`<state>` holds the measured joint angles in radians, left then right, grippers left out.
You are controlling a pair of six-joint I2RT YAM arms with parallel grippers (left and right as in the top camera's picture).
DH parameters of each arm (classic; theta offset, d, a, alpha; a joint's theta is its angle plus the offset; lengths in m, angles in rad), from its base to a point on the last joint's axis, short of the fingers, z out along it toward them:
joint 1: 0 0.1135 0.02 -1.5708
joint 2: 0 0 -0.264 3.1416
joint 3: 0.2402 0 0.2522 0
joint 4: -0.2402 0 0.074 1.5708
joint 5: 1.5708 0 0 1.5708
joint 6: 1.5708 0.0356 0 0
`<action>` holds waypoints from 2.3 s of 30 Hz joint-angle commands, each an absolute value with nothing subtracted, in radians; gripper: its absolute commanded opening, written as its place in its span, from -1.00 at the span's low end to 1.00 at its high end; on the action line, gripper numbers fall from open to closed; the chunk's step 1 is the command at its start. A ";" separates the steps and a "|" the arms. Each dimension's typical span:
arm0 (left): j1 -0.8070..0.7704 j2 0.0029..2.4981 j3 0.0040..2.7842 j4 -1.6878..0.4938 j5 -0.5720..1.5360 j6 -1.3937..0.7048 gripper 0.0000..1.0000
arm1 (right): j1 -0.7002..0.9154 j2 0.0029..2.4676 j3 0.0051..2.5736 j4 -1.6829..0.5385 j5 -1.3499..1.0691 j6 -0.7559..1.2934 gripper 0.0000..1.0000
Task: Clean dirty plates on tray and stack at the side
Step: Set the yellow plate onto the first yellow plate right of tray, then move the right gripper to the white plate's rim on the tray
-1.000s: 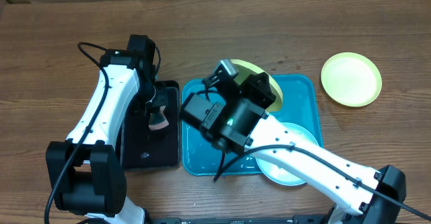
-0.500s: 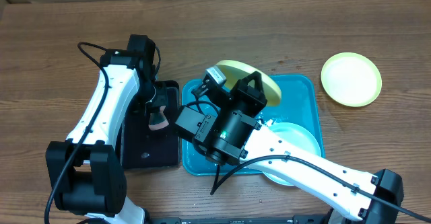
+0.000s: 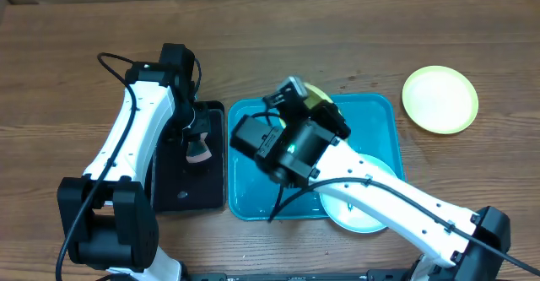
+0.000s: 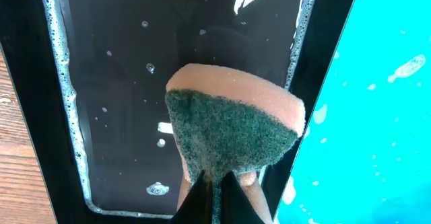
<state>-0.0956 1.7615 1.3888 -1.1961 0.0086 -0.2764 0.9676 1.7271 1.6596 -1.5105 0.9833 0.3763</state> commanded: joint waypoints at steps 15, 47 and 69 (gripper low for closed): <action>-0.090 1.753 1.386 -1.194 0.020 -0.247 -0.92 | 0.416 1.716 1.649 -1.261 0.072 0.582 -0.92; -0.090 1.753 1.386 -1.193 0.019 -0.246 -0.92 | -0.487 1.906 1.437 -1.102 -0.067 0.440 -0.92; -0.090 1.753 1.386 -1.189 0.020 -0.241 -0.92 | -0.397 1.794 1.653 -1.282 -0.195 0.282 0.26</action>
